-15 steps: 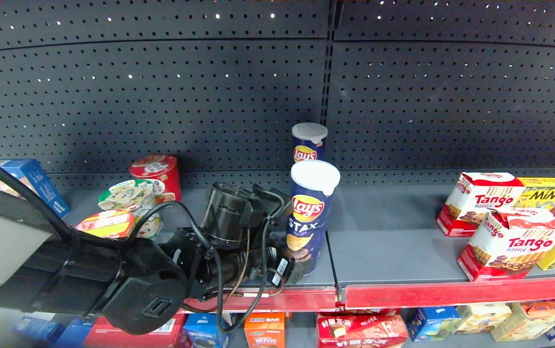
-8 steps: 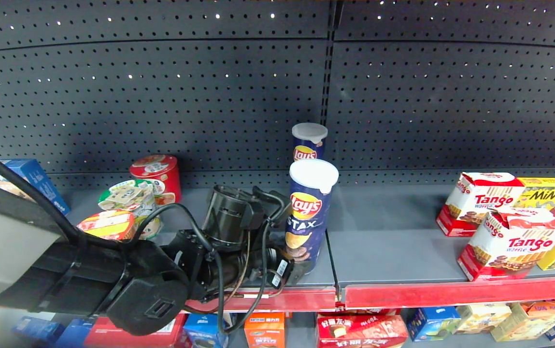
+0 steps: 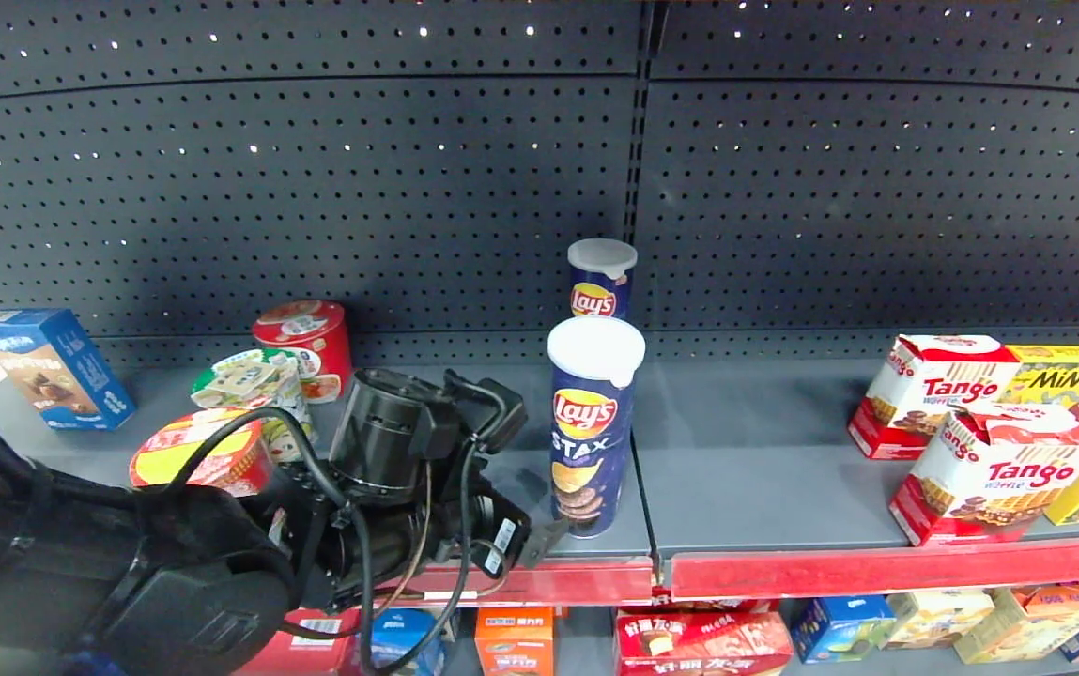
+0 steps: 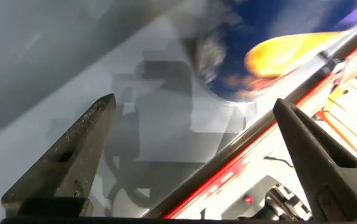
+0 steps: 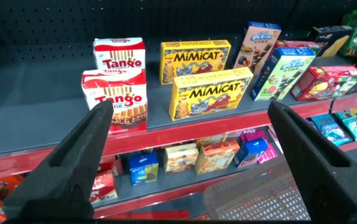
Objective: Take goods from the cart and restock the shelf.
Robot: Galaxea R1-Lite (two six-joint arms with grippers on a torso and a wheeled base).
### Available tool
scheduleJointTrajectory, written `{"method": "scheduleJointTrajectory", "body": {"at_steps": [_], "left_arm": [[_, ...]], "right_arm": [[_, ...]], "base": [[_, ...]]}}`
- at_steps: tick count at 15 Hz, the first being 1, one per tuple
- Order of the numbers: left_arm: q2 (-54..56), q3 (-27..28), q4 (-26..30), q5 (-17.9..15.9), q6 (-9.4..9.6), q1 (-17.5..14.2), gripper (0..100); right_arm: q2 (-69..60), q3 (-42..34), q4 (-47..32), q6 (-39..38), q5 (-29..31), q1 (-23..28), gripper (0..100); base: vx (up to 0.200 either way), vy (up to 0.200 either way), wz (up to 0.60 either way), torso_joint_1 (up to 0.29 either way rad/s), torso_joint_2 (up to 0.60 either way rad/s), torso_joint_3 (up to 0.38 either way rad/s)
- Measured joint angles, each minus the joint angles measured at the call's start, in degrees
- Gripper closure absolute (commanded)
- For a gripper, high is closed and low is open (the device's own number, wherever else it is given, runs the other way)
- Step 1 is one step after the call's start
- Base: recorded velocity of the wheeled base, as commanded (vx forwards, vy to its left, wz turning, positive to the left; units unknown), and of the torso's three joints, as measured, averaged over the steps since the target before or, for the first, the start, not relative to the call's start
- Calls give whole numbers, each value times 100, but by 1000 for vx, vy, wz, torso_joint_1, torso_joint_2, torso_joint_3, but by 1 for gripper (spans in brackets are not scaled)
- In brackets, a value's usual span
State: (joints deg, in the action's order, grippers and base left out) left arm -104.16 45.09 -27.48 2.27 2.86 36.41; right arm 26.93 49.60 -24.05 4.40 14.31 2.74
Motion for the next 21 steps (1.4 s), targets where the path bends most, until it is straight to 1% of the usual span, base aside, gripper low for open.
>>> {"method": "scheduleJointTrajectory", "body": {"at_steps": [3,6,10,15,21], "left_arm": [[121,-52,90,165,22,-444,0],[57,146,101,255,26,-602,0],[-202,435,96,266,24,-621,0],[-422,557,88,263,30,-571,0],[-518,610,83,263,22,-401,0]], "right_arm": [[38,20,0,5,-6,0,0],[61,23,-2,6,-9,-5,0],[85,28,-4,6,-4,-7,0],[101,32,-4,6,-6,-11,0],[121,65,-2,5,-6,-11,0]], "base": [[0,0,0,0,0,0],[0,0,0,0,0,0],[0,0,0,0,0,0],[0,0,0,0,0,0],[0,0,0,0,0,0]]}}
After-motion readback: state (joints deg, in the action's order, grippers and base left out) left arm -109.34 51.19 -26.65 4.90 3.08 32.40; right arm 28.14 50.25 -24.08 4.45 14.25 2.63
